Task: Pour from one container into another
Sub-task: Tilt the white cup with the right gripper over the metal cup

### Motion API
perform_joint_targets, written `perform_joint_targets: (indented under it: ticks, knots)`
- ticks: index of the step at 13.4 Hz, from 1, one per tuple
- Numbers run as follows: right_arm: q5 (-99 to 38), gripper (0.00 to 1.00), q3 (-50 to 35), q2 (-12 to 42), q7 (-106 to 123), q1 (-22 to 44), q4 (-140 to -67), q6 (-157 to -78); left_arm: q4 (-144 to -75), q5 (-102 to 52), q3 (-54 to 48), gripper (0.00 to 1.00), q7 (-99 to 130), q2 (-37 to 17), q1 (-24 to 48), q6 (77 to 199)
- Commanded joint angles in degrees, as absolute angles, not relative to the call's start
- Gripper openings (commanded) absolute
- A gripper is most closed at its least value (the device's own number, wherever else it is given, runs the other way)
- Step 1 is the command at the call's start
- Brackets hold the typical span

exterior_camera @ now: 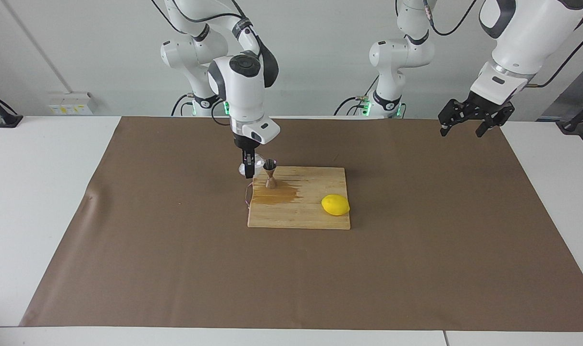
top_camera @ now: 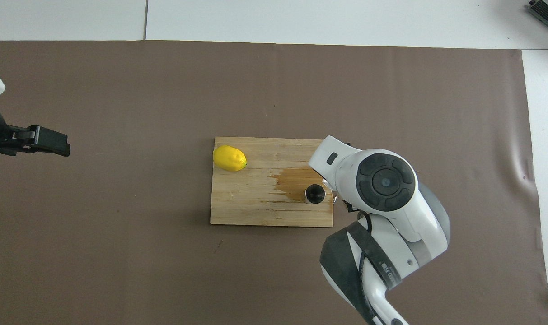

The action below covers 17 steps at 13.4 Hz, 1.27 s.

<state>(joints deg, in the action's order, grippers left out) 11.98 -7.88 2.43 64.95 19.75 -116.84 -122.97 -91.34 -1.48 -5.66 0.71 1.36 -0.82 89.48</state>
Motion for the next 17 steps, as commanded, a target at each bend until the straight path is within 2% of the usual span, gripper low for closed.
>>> perform_joint_targets:
  ticks: [1, 10, 17]
  knots:
    - [18.27, 0.30, -8.17, 3.60, 61.35, 21.62, -115.58, -121.47, -92.02, -1.85, -5.54, 1.00, 1.41, 1.76, -1.41, 89.74]
    - [32.15, 0.27, -8.26, 2.20, 60.38, 25.14, -117.50, -120.15, -92.02, -1.85, -5.54, 1.00, 1.41, 1.85, -1.32, 89.74]
    - [37.61, 0.27, -8.26, 1.41, 60.21, 27.59, -120.58, -121.02, -92.02, -1.85, -5.54, 1.00, 1.41, 1.76, -1.32, 89.74]
